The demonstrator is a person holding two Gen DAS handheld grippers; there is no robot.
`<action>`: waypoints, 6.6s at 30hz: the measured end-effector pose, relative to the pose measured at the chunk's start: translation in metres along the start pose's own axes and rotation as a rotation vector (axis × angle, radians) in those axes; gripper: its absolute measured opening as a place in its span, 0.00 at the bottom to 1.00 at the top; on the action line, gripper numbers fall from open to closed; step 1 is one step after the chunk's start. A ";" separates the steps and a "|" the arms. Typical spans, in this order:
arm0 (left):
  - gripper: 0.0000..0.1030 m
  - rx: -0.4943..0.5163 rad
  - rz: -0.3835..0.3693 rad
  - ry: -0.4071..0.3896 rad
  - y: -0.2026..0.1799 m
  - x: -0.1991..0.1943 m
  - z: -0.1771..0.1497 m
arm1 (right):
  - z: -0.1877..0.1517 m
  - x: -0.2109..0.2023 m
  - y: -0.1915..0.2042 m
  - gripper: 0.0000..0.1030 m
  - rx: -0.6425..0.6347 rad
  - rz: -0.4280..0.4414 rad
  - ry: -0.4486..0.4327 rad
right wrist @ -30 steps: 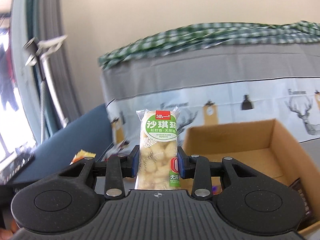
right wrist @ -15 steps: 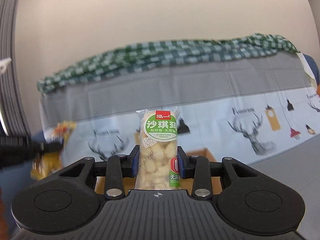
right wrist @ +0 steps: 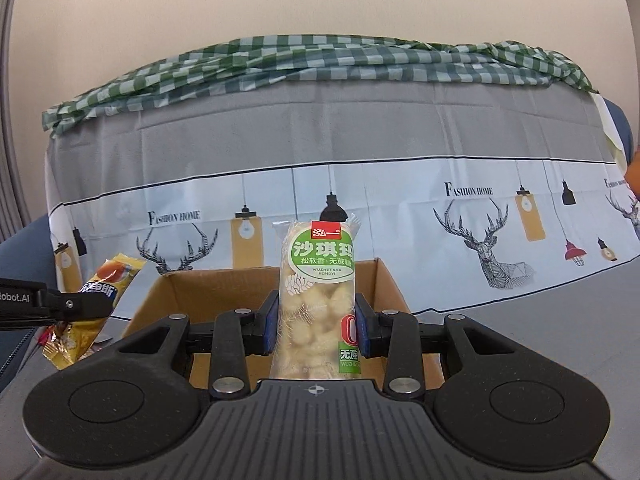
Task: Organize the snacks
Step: 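Carry the wafer bar and cracker pack over the box with both tools, then open both tools to drop the wafer bar and cracker pack into the box, then move both tools back toward the red chip bag and cookie bag, then grasp the clear cookie bag with the right tool while the left grasps the red chip bag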
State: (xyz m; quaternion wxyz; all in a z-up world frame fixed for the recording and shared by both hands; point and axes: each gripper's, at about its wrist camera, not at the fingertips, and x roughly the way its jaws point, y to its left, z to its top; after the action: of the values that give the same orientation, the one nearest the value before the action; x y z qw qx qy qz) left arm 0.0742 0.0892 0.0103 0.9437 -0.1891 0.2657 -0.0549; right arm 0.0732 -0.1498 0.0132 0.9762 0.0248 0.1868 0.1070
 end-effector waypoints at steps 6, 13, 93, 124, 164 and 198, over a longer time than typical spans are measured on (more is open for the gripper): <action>0.13 0.014 -0.028 0.012 -0.009 0.002 0.000 | -0.002 0.009 0.009 0.37 -0.023 0.011 0.026; 0.13 0.016 -0.039 0.028 -0.010 0.005 -0.004 | -0.002 0.008 0.016 0.37 -0.052 0.018 0.023; 0.19 -0.568 0.253 0.068 0.271 -0.028 0.068 | -0.013 0.079 0.223 0.64 0.077 0.320 0.266; 0.19 -0.576 0.301 0.044 0.286 -0.036 0.068 | -0.069 0.193 0.294 0.46 0.074 0.139 0.571; 0.57 -0.309 0.657 0.176 0.290 0.091 0.052 | -0.105 0.124 0.266 0.48 -0.104 0.282 0.648; 0.19 -0.209 0.483 0.322 0.241 0.001 0.013 | -0.099 0.119 0.256 0.47 -0.065 0.301 0.657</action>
State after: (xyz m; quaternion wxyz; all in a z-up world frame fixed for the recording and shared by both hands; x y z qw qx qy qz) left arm 0.0826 0.3152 -0.0733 0.8507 -0.2053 0.4533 0.1695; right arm 0.0931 0.1264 -0.0987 0.8376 -0.0148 0.4815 0.2576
